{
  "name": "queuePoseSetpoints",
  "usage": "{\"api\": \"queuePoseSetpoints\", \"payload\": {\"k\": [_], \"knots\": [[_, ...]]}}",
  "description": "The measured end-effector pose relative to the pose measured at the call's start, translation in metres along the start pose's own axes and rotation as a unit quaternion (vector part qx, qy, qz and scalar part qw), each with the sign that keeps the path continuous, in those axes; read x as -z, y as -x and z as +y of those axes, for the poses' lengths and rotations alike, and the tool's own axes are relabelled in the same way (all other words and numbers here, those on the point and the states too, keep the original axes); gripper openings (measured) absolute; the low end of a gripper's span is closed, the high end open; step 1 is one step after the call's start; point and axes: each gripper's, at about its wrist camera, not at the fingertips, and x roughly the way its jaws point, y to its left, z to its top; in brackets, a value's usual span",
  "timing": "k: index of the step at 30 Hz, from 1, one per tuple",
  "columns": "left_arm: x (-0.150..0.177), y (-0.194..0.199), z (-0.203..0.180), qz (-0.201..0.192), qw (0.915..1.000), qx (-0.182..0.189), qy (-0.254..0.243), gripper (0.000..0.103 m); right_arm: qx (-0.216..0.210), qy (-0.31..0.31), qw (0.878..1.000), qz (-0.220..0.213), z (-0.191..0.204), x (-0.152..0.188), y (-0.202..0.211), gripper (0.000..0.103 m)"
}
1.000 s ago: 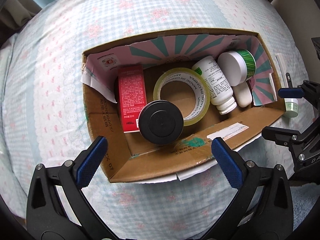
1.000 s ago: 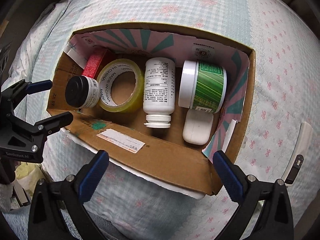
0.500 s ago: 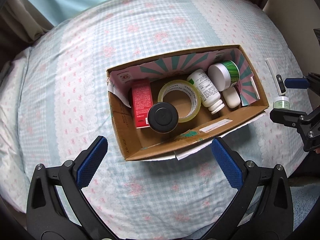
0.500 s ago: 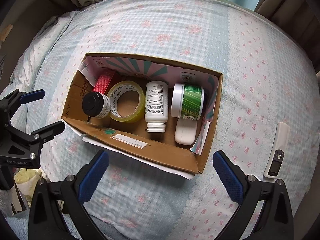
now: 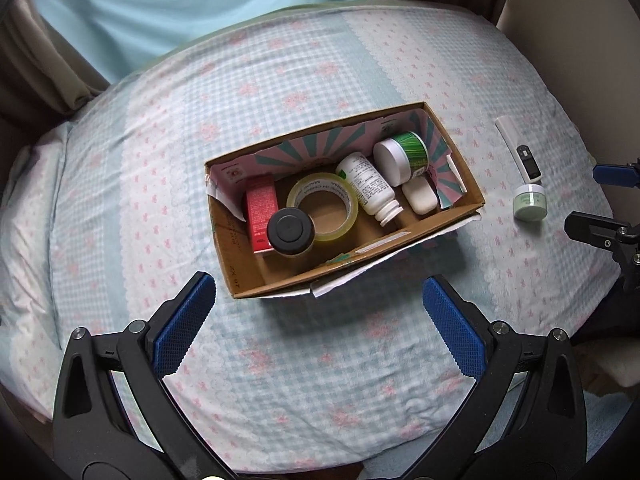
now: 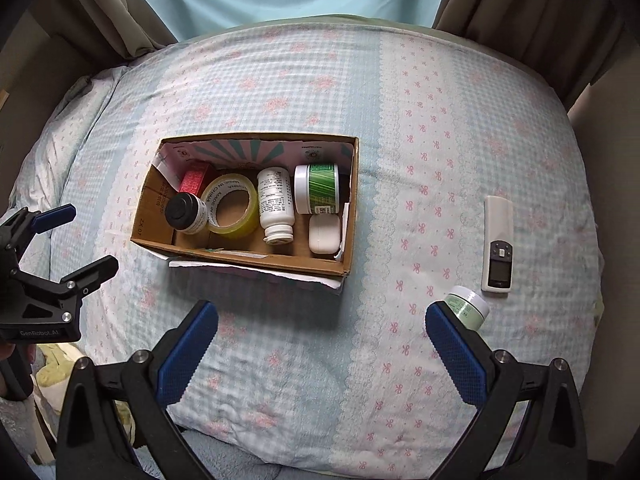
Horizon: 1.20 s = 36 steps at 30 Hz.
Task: Organize rigid objects
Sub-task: 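Lift both tools out of the box and move toward the remaining items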
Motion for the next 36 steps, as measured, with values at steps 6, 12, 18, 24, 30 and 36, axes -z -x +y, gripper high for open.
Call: {"api": "queuePoseSetpoints", "payload": {"k": [6, 12, 18, 24, 30, 36], "knots": [[0.001, 0.026, -0.040, -0.020, 0.9997, -0.016, 0.003, 0.103, 0.004, -0.009, 1.000, -0.017, -0.034, 0.027, 0.022, 0.103], [-0.003, 0.040, -0.106, -0.036, 0.9983, -0.046, 0.002, 0.103, 0.036, 0.008, 0.999, -0.023, -0.095, 0.043, 0.037, 0.103], [-0.011, 0.029, -0.184, -0.024, 0.9990, -0.037, 0.008, 0.103, 0.055, 0.012, 0.998, -0.020, -0.176, 0.030, 0.053, 0.103], [-0.024, 0.009, -0.250, 0.004, 0.9990, 0.003, 0.045, 0.103, 0.044, -0.005, 0.999, 0.007, -0.242, 0.007, 0.042, 0.103], [-0.045, -0.024, -0.297, 0.026, 0.9981, 0.031, 0.045, 0.103, 0.019, -0.011, 0.999, 0.040, -0.275, -0.018, 0.006, 0.103], [-0.072, -0.084, -0.329, 0.048, 0.9974, 0.055, -0.004, 0.103, -0.007, -0.040, 0.997, 0.065, -0.295, -0.041, -0.051, 0.103]]}}
